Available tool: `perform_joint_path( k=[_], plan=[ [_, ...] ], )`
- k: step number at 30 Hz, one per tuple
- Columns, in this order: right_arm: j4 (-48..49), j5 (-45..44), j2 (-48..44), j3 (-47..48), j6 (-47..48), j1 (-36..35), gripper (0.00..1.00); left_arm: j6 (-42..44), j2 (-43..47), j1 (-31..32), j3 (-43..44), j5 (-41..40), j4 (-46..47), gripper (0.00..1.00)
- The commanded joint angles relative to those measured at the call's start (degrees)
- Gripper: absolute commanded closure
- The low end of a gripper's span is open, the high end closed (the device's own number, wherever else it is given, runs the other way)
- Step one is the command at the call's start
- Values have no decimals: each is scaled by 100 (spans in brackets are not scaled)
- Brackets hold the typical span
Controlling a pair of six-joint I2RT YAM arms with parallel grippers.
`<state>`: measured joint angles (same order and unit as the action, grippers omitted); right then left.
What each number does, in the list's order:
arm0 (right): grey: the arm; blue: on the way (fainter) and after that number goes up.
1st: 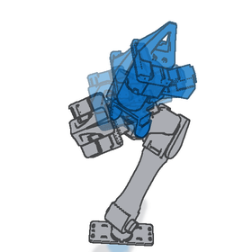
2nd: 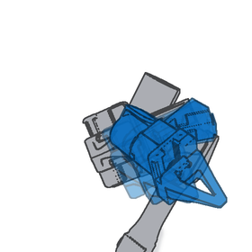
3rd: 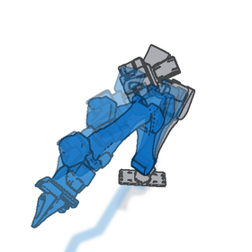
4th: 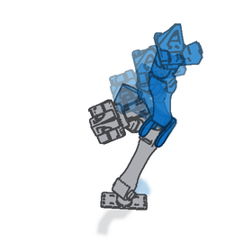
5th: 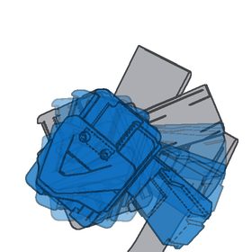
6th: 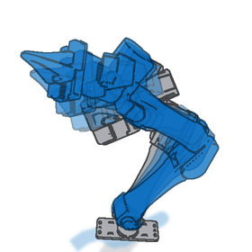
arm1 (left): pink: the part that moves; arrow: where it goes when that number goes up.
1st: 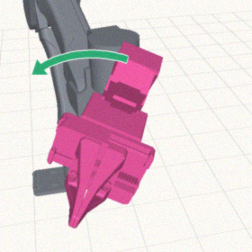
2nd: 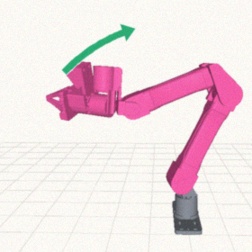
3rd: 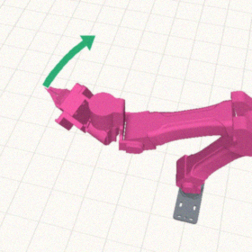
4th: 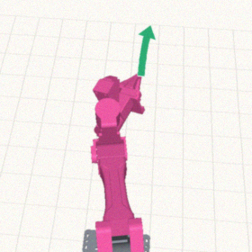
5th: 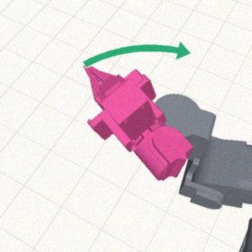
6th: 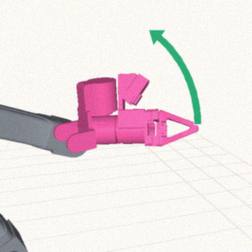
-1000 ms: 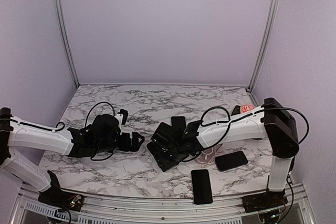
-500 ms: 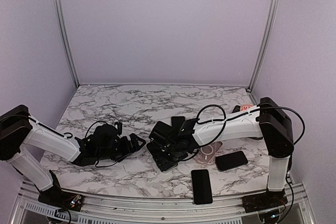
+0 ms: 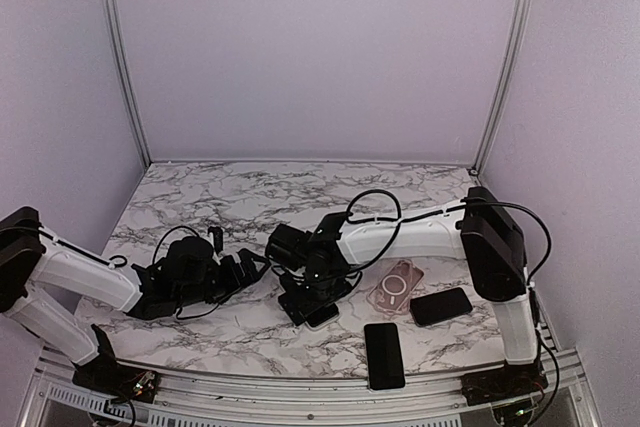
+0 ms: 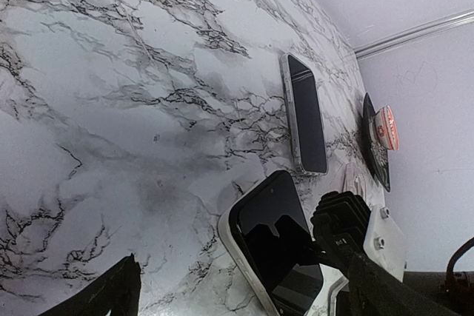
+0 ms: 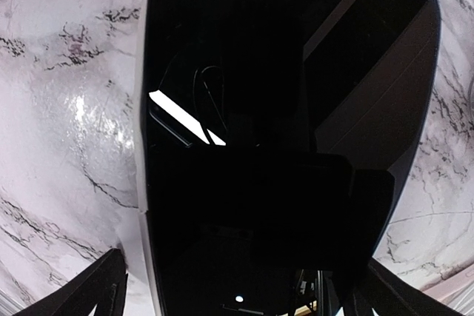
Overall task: Put the phone into the phone case
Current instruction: Pick up the phone with the phone case at the center of the board.
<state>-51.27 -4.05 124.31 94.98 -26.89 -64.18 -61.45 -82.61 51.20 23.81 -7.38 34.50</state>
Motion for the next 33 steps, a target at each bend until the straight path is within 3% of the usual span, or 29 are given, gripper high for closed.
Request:
perform_joint_path(
  k=[1, 14, 24, 33],
  plan=[
    [-378, 280, 234, 88, 177, 54, 5, 289, 259, -19, -59, -147, 94, 1],
    [-777, 5, 653, 543, 193, 125, 11, 421, 437, -19, -170, -223, 33, 1],
    [-515, -97, 401, 399, 101, 117, 33, 380, 549, -20, -185, -146, 13, 1],
    [-152, -408, -90, 296, 84, 103, 46, 371, 501, -16, -38, -99, 5, 1]
  ],
)
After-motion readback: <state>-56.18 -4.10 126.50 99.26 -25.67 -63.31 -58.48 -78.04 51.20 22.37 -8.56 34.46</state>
